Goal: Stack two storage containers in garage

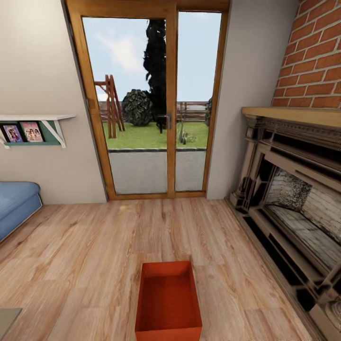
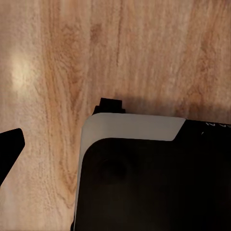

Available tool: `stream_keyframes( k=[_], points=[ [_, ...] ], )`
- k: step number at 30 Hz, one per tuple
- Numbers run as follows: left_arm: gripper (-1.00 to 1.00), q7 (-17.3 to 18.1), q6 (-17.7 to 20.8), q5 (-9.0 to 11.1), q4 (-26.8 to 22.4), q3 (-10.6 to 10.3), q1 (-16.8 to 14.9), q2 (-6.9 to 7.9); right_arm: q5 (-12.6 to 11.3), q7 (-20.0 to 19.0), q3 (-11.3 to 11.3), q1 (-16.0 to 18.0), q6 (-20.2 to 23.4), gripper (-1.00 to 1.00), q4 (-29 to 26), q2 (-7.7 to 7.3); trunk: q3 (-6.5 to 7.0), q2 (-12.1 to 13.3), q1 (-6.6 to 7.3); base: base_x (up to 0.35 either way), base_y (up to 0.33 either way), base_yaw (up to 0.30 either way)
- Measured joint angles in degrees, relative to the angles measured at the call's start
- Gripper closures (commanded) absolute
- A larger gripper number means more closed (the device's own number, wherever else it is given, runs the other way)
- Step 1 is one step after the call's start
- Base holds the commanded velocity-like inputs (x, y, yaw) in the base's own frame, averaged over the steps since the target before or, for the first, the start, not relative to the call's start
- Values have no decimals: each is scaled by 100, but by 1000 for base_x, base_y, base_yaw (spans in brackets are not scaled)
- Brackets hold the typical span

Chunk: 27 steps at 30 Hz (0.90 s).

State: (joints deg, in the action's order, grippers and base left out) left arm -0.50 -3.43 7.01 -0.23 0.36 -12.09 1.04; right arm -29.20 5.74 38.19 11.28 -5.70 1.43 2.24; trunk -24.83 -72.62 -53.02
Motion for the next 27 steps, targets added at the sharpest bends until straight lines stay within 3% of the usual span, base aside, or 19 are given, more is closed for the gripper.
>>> stream_keyframes(
  k=[20,27],
  points=[
    [-100,0,0,0,0,0,0,2,5,0,8,0,-9,-100,0,0,0,0,2,208,0,-1],
    [-100,0,0,0,0,0,0,2,7,0,9,0,-5,-100,0,0,0,0,0,76,0,0]
  ],
)
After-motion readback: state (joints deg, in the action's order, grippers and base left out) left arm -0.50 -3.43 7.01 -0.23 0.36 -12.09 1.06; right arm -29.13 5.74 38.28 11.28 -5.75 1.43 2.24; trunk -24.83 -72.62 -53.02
